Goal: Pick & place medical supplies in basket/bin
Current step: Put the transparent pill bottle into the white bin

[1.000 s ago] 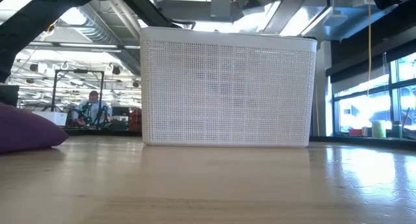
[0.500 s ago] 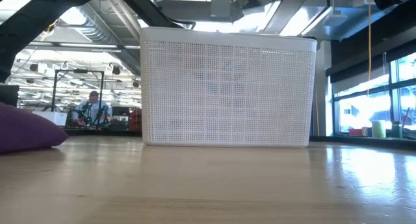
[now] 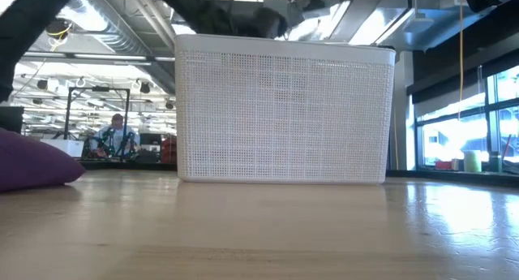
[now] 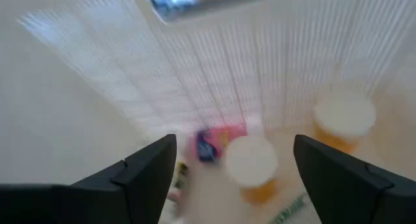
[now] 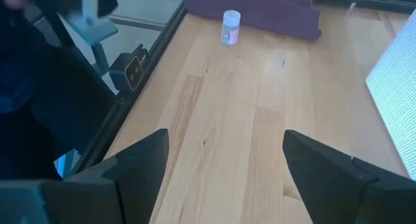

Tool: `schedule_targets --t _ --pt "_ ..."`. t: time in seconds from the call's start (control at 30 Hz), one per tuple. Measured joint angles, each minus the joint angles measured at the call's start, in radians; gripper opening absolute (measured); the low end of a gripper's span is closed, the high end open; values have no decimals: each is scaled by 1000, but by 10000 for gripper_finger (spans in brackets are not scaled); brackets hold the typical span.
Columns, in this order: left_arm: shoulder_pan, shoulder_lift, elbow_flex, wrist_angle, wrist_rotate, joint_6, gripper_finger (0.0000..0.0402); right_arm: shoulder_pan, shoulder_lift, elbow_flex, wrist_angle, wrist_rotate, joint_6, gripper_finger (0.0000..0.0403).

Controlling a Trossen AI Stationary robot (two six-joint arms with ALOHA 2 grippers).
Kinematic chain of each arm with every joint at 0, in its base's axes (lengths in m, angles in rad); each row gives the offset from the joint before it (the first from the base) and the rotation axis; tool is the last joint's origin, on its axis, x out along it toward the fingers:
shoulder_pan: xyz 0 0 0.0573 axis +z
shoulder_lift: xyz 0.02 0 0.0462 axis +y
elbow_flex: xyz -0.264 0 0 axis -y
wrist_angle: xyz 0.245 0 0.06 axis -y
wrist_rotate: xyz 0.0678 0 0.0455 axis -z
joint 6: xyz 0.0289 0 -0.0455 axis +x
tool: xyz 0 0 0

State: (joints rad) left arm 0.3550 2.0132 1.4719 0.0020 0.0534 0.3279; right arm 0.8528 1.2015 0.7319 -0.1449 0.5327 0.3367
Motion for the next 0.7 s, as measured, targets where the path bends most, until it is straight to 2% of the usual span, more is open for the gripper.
schedule_targets --t 0.13,0.27,0.53,0.7 --pt "-2 -124 0 -68 -36 0 302 0 0 0 -1 0 0 304" --pt "-17 -279 0 -191 -6 -1 302 0 0 0 -6 0 0 304" --pt "-142 -553 1 -525 233 33 302 0 0 0 -7 0 0 304" --pt "-268 -643 1 -781 280 42 302 0 0 0 -7 0 -1 304"
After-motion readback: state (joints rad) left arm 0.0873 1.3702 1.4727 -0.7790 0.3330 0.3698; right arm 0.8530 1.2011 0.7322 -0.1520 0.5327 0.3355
